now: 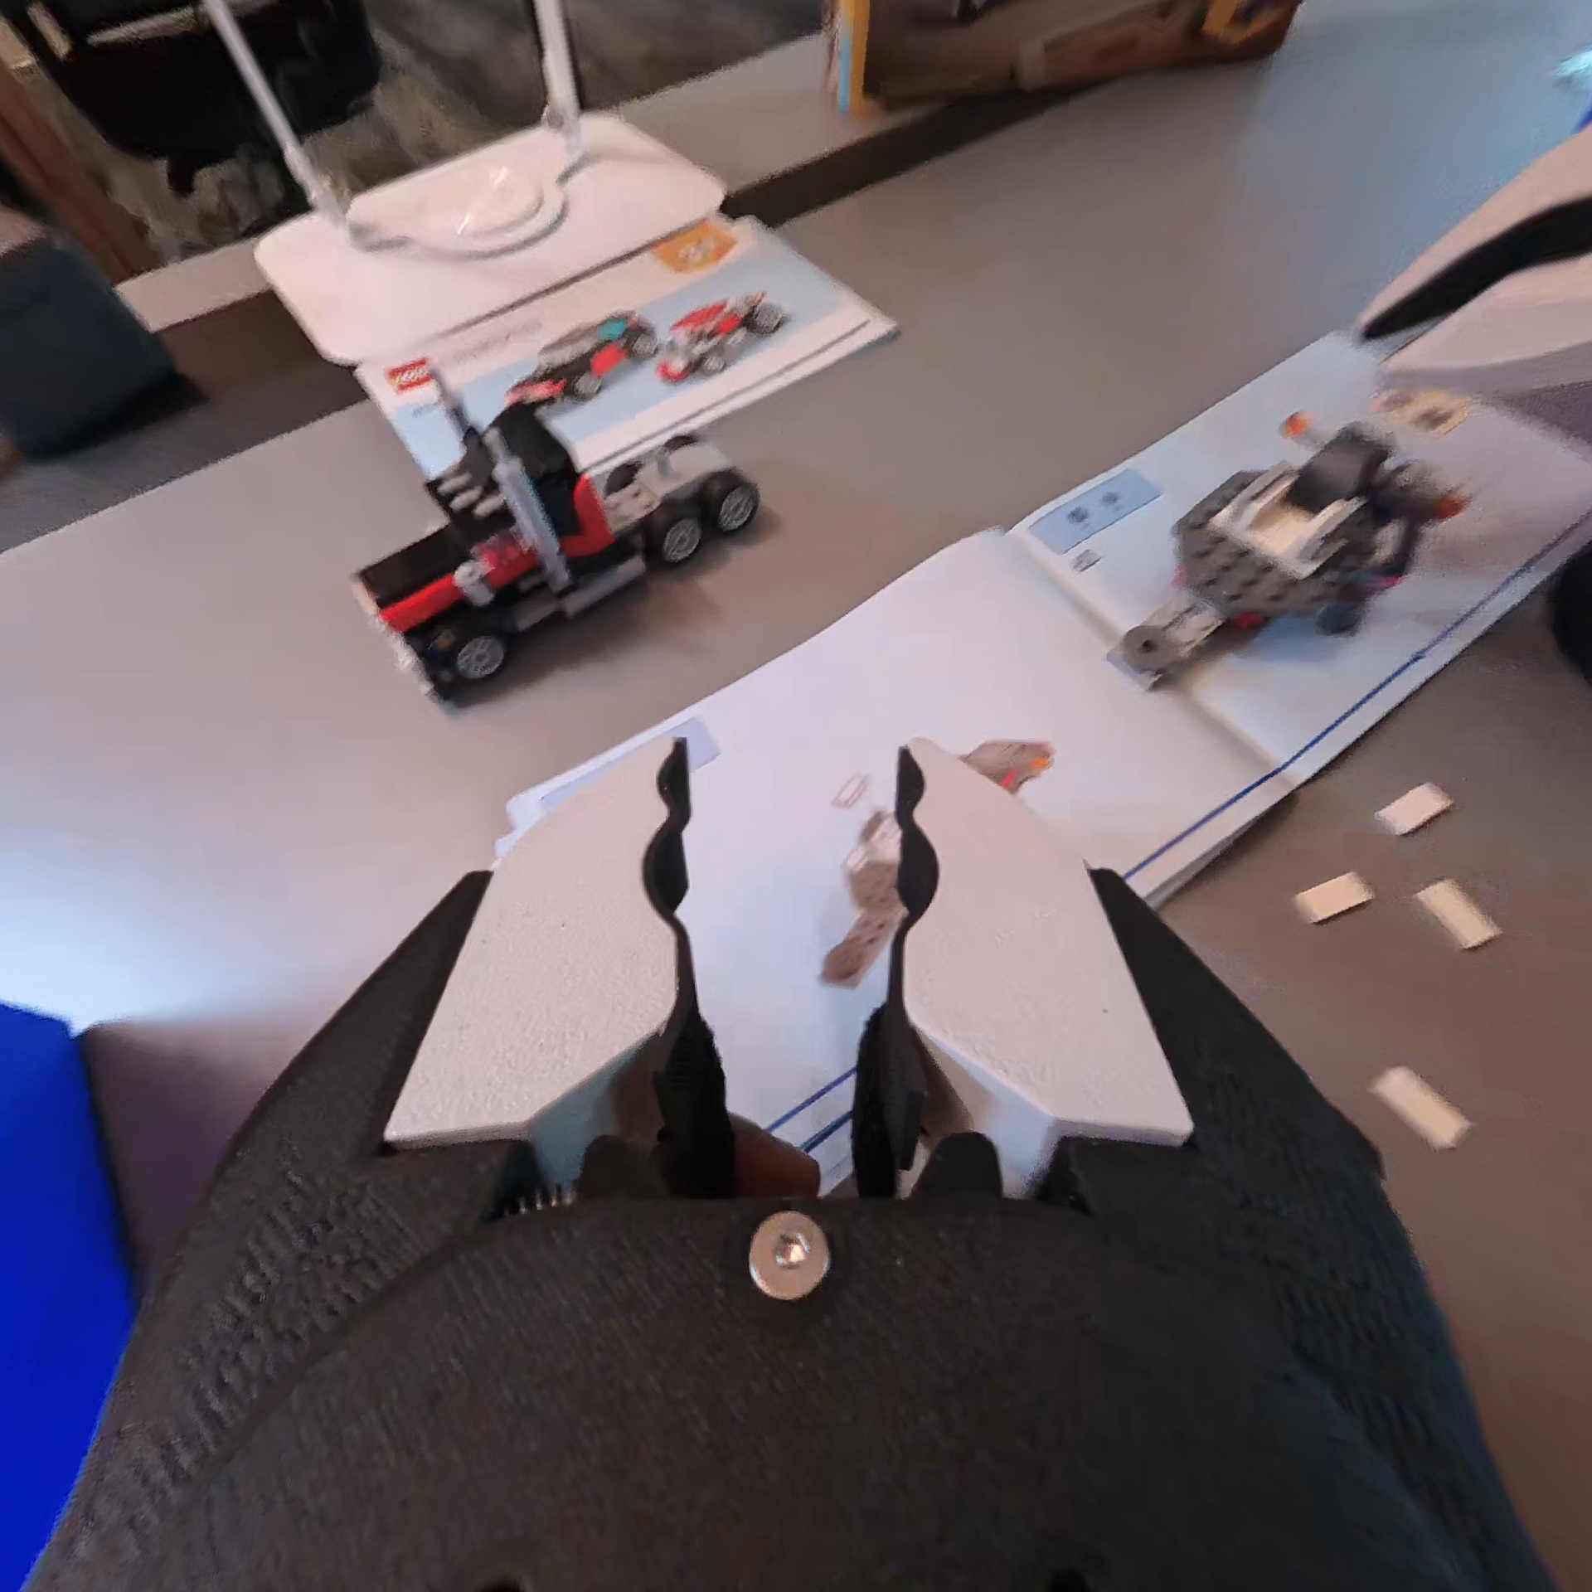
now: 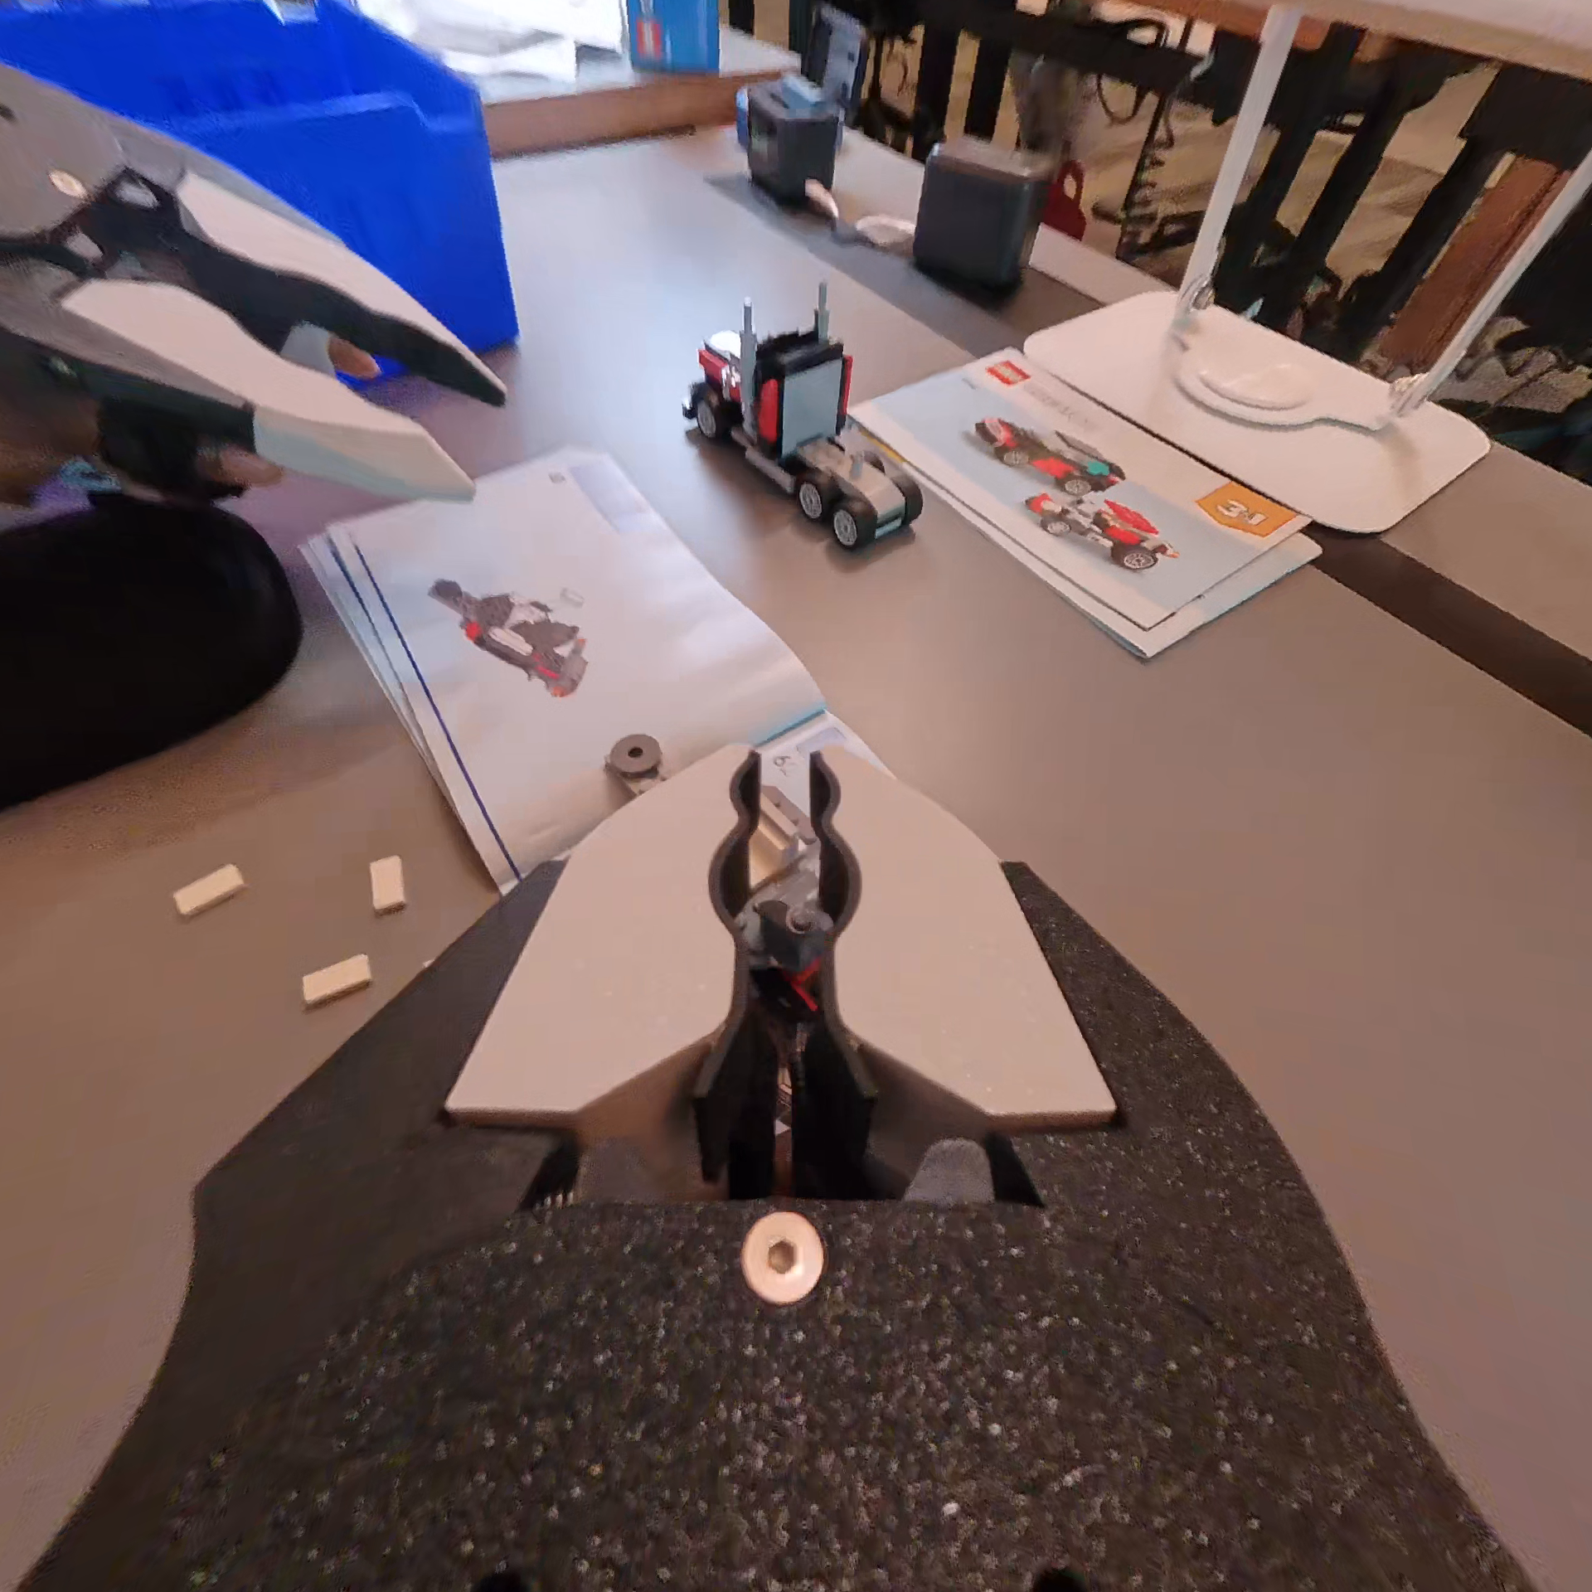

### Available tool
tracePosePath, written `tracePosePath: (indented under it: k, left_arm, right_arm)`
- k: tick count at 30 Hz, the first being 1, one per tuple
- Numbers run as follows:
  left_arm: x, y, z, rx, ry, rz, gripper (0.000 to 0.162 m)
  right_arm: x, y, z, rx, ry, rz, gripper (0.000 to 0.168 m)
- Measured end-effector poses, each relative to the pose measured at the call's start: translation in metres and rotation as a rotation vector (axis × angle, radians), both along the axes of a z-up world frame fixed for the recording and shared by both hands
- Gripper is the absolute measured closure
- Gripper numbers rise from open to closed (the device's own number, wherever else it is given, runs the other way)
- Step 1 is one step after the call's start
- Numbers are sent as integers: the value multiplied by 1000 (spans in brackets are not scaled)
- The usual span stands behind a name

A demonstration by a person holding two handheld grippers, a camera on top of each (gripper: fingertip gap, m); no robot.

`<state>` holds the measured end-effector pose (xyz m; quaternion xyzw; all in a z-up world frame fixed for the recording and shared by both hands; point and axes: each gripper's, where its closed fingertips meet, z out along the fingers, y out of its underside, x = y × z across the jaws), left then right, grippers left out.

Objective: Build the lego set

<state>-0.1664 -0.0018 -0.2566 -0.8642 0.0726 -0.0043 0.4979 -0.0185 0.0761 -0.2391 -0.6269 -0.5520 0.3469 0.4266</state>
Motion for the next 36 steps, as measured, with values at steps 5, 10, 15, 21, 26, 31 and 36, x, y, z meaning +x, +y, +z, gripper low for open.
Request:
tracePosePath:
  k: [5, 10, 15, 21, 26, 31, 36]
  left_arm:
    - [32, 19, 15, 4, -45, -99, 76]
    - [66, 42, 52, 186, -190, -254, 161]
    - [56, 37, 21, 195, 36, -248, 161]
    - [37, 28, 17, 225, -8, -169, 161]
    - [22, 26, 23, 288, 52, -89, 161]
    - [24, 27, 28, 302, 59, -86, 162]
    - [26, 28, 27, 282, 24, -103, 161]
  right_arm:
    - [2, 2, 5, -21, 40, -23, 152]
    - [11, 22, -12, 93, -92, -142, 162]
    - [15, 26, -12, 111, -60, -146, 163]
    - [26, 30, -9, 262, -21, -228, 161]
    - [23, 29, -19, 263, -64, -208, 160]
    - [24, 28, -14, 280, -43, -212, 161]
    - [28, 32, -8, 267, -22, -237, 161]
